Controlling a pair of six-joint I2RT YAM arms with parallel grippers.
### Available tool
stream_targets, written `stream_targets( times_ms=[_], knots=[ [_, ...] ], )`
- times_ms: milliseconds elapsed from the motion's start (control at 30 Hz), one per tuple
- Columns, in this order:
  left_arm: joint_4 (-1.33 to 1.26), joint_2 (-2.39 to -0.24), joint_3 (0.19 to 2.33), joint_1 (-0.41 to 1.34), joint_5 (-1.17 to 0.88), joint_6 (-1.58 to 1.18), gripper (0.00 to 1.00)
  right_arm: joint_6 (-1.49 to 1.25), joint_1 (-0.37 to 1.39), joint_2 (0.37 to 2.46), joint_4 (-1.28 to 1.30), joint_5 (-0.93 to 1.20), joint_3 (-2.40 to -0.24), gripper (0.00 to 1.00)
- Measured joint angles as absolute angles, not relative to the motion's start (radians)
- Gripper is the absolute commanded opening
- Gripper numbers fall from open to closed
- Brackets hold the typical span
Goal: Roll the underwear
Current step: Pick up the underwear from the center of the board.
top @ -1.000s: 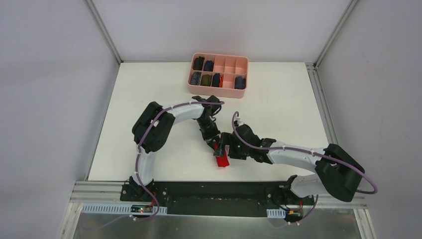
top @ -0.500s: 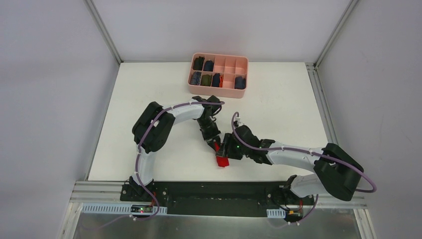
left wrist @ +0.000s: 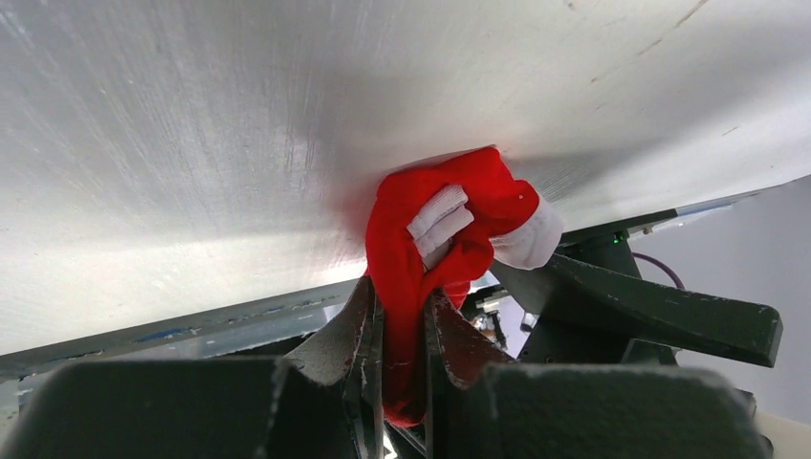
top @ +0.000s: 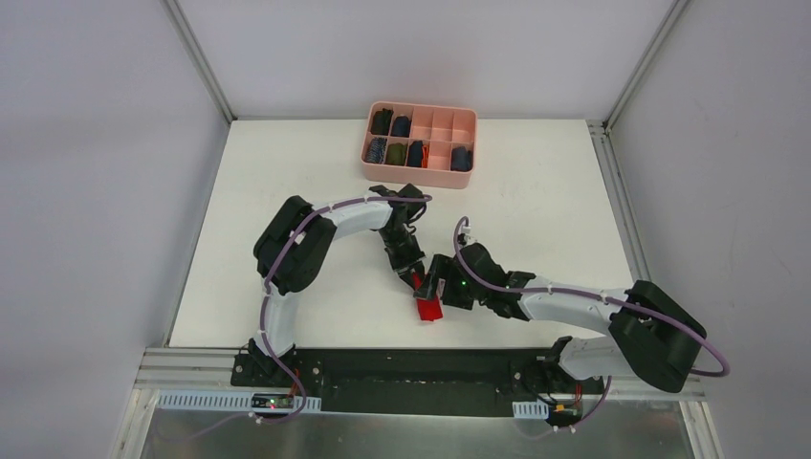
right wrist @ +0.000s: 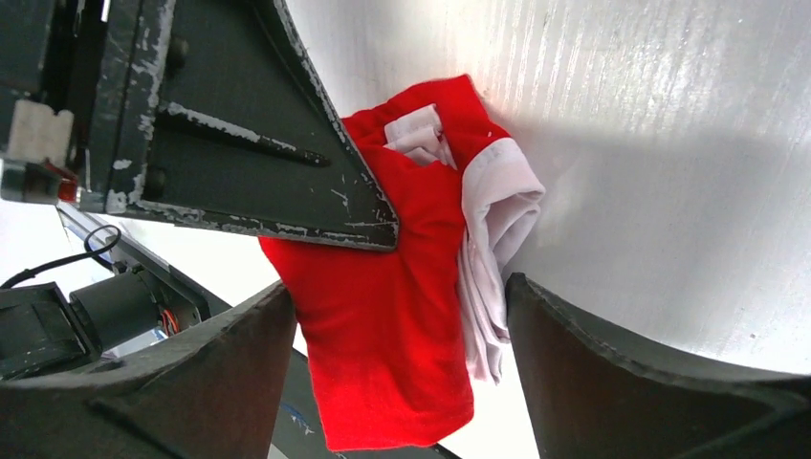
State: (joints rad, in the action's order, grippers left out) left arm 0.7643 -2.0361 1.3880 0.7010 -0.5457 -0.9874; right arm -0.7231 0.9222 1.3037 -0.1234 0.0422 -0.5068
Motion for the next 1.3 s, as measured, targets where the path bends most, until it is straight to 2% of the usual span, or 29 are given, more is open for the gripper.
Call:
stream_targets(
  times_ms=[267, 467, 600, 733, 833, 1000, 1100, 1300],
  knots=[
    [0.757, -2.032, 1.381, 0.702, -0.542, -0.989, 0.0, -0.762, 0.884, 1.263, -0.192, 0.093, -0.444, 0.53],
    [0.745, -2.028, 1.379, 0.706, -0.538, -1.002, 0.0, -0.786, 0.859, 1.257, -0.255, 0.134, -0.411, 0.38],
    [0.746, -2.027, 1.379, 0.706, -0.532, -1.002, 0.0, -0.789, 0.853, 1.273, -0.275, 0.153, -0.41, 0.24],
    [0.746, -2.027, 1.379, 0.706, -0.529, -1.002, 0.0, -0.789, 0.85, 1.277, -0.281, 0.162, -0.41, 0.07],
    [0.751, -2.027, 1.382, 0.706, -0.523, -1.002, 0.2, -0.789, 0.849, 1.283, -0.286, 0.167, -0.41, 0.0],
    [0.764, -2.027, 1.399, 0.707, -0.504, -0.991, 0.55, -0.789, 0.848, 1.299, -0.294, 0.17, -0.417, 0.0],
    [0.77, -2.027, 1.412, 0.707, -0.48, -0.979, 0.69, -0.788, 0.848, 1.299, -0.29, 0.168, -0.417, 0.0],
    [0.772, -2.027, 1.455, 0.705, -0.436, -0.976, 0.8, -0.773, 0.849, 1.296, -0.245, 0.162, -0.438, 0.0]
  ],
)
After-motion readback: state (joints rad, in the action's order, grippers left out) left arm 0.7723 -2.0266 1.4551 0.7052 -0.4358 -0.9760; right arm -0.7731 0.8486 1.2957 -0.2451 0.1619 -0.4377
